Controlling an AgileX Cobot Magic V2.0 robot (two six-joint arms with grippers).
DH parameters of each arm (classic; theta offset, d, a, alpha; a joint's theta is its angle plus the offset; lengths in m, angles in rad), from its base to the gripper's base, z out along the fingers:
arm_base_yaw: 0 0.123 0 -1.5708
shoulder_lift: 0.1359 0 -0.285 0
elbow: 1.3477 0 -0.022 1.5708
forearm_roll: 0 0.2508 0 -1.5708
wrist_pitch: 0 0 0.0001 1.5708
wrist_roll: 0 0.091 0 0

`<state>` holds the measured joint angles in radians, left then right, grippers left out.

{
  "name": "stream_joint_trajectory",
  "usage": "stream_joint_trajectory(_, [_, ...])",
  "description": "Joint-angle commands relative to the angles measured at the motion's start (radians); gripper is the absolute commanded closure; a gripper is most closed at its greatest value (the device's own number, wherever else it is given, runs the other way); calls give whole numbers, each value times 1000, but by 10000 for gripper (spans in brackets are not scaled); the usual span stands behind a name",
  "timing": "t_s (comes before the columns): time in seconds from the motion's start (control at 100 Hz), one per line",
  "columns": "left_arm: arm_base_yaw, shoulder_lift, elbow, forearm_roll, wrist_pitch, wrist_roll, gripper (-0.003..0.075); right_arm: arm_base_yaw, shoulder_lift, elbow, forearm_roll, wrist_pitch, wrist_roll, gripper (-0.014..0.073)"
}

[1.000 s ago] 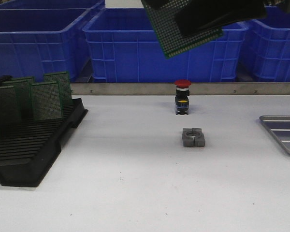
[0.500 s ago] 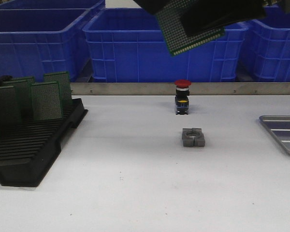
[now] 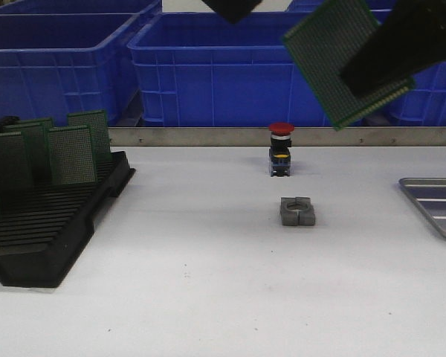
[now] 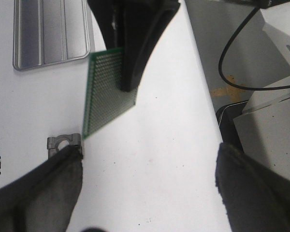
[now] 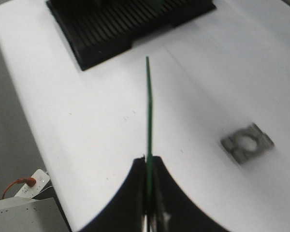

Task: Place circuit board on tray
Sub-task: 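Open the left gripper and carry the board with the right gripper toward the metal tray, then lower the board flat into the metal tray and open the right gripper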

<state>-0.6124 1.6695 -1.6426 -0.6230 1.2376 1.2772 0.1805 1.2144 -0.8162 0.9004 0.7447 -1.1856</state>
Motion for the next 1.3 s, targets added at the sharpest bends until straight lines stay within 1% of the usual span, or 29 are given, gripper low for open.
stream_joint_trajectory(0.0, [-7,-47,-23,-56,4,-5,183,-58,-24,-32,-34,-47,134,662])
stream_joint_trajectory(0.1, [-7,-47,-23,-56,4,-5,183,-159,-11,-32,-35,-73,231,662])
stream_joint_trajectory(0.24, [-7,-47,-23,-56,4,-5,184,-314,39,-32,-8,-88,302,662])
stream_joint_trajectory(0.36, [-7,-47,-23,-56,4,-5,184,-440,124,-32,85,-88,311,662])
stream_joint_trajectory(0.51, [-7,-47,-23,-56,4,-5,184,-532,252,-70,156,-72,310,662])
stream_joint_trajectory(0.58, [-7,-47,-23,-56,4,-5,184,-549,316,-105,180,-42,310,662])
stream_joint_trajectory(0.76, [-7,-47,-23,-56,4,-5,184,-549,466,-199,216,54,310,662])
stream_joint_trajectory(0.97, [-7,-47,-23,-56,4,-5,184,-549,576,-251,218,55,311,662])
stream_joint_trajectory(1.29, [-7,-47,-23,-56,4,-5,184,-549,639,-250,217,55,311,660])
